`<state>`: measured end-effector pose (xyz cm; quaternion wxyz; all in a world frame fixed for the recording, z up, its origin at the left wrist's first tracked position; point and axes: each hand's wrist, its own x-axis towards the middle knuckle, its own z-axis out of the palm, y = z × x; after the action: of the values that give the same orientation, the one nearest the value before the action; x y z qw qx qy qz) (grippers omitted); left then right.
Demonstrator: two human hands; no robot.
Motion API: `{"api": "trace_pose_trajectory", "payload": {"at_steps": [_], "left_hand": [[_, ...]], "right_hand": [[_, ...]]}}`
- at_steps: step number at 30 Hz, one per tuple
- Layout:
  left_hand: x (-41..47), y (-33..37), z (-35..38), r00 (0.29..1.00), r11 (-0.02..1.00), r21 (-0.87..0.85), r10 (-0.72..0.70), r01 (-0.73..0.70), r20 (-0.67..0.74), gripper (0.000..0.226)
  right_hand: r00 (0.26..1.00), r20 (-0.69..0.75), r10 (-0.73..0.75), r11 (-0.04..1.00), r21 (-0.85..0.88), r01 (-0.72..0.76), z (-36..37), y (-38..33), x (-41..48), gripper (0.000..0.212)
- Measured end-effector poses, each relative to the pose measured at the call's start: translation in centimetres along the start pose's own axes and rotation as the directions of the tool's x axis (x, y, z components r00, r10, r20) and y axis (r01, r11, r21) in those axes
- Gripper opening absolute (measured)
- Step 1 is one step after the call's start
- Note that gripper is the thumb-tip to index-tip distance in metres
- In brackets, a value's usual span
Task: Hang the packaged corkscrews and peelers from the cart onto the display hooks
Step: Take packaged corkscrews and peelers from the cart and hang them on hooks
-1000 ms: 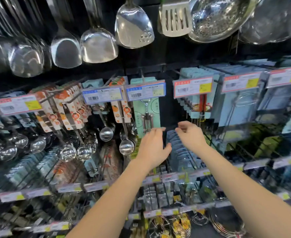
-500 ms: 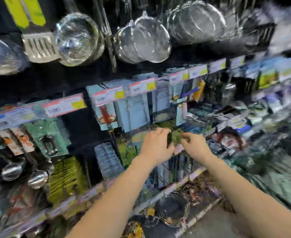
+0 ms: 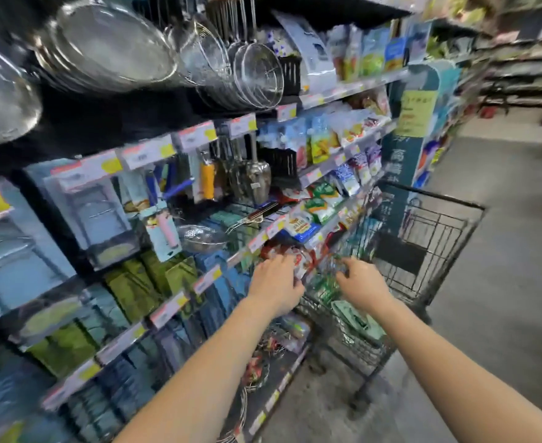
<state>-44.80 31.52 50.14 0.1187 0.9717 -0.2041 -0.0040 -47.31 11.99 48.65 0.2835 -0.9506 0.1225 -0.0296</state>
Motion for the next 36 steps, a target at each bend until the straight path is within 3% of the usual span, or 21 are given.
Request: {"api": "trace_pose_trajectory", "payload": {"at_steps": [8,16,27,36], "left_hand": [[9.2,5.3,5.3,0.988,0.993,0.013,0.115,-0.117,0.106,0.053],[21.9,6.5,10.7,0.964,0.984,-0.012,0.178,-0.179,0.196,0.055],[38.9,4.2,17.8,0.885,0.986,-0.105,0.163,-0.130,0.436,0.052],[45.5,5.1,26.0,0.798,0.995,-0.072,0.102,-0.073,0.594,0.050]], "right_hand": [[0.988,0.021,0.152,0.987,-0.057,-0.151,-1.2,9.0,4.3,0.048],[0.960,0.031,0.277,0.954,-0.131,-0.271,-0.3,15.2,14.3,0.057],[0.859,0.165,0.485,0.870,-0.195,-0.454,4.4,20.9,27.4,0.050],[0.801,0.314,0.510,0.860,-0.222,-0.460,8.7,27.3,34.9,0.044]]}}
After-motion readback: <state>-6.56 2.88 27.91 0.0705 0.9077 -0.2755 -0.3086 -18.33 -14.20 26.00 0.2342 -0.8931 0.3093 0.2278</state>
